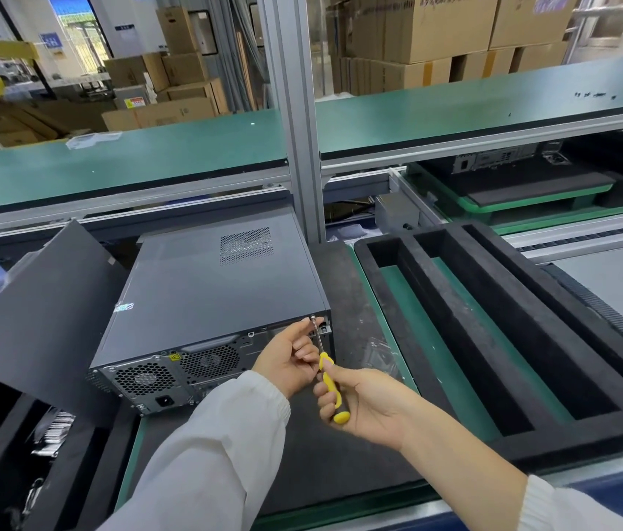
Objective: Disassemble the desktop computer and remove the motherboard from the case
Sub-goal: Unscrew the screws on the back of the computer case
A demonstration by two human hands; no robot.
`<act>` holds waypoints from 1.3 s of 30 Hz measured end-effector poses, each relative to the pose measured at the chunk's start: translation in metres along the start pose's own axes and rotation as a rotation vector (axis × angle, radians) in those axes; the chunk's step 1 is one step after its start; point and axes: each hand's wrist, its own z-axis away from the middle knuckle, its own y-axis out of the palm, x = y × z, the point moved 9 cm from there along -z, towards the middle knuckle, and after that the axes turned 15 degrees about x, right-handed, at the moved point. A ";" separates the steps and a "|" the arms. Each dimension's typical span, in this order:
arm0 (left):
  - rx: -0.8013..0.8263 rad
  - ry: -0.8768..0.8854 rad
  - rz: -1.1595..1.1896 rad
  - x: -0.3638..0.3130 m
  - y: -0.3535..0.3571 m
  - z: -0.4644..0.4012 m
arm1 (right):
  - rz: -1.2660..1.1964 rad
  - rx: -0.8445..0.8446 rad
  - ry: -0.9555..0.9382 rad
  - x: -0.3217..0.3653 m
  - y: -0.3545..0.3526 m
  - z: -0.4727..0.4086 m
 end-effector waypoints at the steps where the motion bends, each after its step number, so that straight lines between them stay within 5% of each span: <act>1: -0.001 0.002 -0.011 0.000 -0.001 -0.001 | -0.011 0.012 0.000 0.000 0.000 0.000; 39: -0.034 0.043 -0.088 0.001 0.002 -0.005 | 0.131 -0.039 0.025 0.000 -0.009 -0.002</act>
